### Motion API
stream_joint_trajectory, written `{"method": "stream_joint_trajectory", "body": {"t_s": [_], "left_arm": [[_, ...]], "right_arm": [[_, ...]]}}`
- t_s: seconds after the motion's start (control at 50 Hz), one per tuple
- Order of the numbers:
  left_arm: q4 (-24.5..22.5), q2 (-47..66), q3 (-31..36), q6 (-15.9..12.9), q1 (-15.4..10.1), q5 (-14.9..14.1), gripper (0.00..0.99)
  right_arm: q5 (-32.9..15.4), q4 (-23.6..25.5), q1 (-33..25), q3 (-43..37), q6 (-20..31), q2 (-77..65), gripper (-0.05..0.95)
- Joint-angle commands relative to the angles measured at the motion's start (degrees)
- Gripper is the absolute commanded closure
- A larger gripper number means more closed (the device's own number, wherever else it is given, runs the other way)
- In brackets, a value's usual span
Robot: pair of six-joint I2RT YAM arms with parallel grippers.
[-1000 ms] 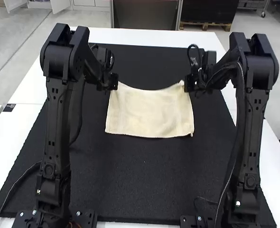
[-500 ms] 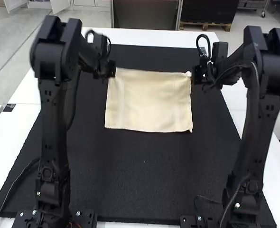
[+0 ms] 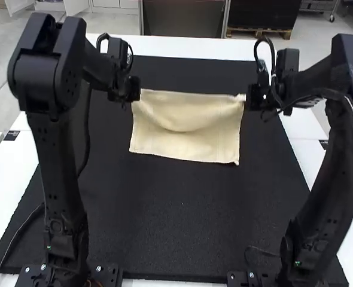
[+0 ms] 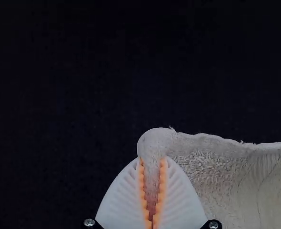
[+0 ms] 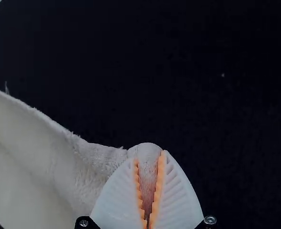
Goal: Fold the towel.
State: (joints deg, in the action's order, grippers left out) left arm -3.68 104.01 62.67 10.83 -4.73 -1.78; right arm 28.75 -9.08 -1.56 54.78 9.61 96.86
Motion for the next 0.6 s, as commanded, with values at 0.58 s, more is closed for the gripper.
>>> {"method": "stream_joint_trajectory", "body": {"t_s": [0.58], "left_arm": [[-1.4,-21.3,-20.6,3.2,0.4,-1.2,0.97]], "right_arm": [[-2.2,2.7,3.1,-18.8,-5.1,-20.4,0.92]]}}
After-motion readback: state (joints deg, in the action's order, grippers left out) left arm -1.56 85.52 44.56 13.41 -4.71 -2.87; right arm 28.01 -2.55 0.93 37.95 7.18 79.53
